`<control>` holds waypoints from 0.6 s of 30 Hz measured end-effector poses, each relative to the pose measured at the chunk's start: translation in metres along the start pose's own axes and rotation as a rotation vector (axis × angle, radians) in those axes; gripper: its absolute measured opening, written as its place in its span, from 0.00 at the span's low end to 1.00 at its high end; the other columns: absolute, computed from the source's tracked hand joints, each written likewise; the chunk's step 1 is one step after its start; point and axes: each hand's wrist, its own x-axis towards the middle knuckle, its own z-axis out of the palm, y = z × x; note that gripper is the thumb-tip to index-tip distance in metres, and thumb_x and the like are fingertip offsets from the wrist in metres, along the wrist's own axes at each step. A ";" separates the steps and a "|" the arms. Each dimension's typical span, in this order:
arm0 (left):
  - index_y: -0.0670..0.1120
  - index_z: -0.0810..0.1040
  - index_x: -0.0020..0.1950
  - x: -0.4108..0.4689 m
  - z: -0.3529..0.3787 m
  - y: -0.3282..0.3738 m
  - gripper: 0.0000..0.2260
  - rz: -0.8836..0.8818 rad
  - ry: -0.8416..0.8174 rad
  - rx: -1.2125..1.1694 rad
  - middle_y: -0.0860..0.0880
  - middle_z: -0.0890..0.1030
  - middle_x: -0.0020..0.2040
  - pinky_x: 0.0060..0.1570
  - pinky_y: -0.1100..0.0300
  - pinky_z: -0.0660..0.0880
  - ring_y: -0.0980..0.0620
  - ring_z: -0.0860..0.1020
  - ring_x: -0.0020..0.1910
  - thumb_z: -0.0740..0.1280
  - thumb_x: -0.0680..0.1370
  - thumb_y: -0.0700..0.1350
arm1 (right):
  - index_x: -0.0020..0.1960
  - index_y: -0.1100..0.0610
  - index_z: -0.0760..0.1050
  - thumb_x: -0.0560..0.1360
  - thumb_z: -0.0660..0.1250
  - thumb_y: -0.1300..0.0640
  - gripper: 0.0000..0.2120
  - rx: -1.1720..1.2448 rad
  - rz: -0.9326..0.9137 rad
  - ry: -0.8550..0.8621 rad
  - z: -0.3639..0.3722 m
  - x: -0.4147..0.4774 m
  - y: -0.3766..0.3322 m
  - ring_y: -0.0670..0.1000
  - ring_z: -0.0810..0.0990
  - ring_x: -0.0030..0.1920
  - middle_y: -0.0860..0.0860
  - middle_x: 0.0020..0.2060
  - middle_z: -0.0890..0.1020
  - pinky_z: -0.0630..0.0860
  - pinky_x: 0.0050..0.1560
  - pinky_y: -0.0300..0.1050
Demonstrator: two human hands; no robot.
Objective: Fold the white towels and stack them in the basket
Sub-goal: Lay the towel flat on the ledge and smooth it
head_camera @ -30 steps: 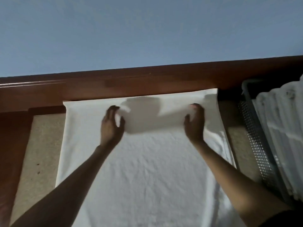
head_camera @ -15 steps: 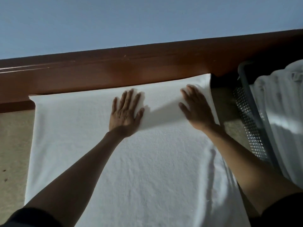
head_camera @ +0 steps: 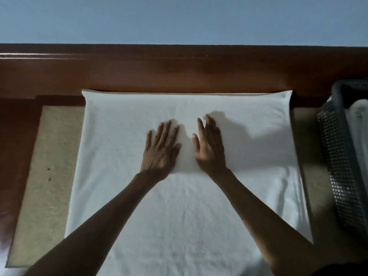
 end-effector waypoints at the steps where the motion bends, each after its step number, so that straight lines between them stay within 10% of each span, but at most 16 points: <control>1: 0.56 0.45 0.84 -0.011 -0.005 -0.019 0.27 0.002 -0.013 0.025 0.52 0.42 0.85 0.80 0.42 0.42 0.50 0.40 0.83 0.46 0.86 0.59 | 0.79 0.60 0.64 0.85 0.57 0.51 0.25 -0.019 0.007 -0.005 0.009 -0.001 -0.011 0.59 0.58 0.80 0.60 0.79 0.62 0.56 0.79 0.59; 11: 0.59 0.45 0.84 -0.026 -0.067 -0.195 0.30 -0.254 0.064 0.087 0.51 0.46 0.85 0.79 0.41 0.46 0.46 0.46 0.83 0.48 0.84 0.66 | 0.79 0.54 0.61 0.85 0.52 0.43 0.27 -0.252 0.052 -0.064 0.015 0.001 -0.022 0.57 0.54 0.81 0.56 0.80 0.60 0.54 0.78 0.60; 18: 0.48 0.50 0.85 -0.097 -0.066 -0.148 0.29 -0.260 0.165 -0.045 0.45 0.48 0.84 0.80 0.42 0.41 0.44 0.45 0.83 0.48 0.86 0.59 | 0.79 0.62 0.63 0.84 0.51 0.47 0.28 -0.178 0.124 -0.100 0.017 -0.035 -0.059 0.63 0.59 0.79 0.63 0.78 0.61 0.59 0.75 0.65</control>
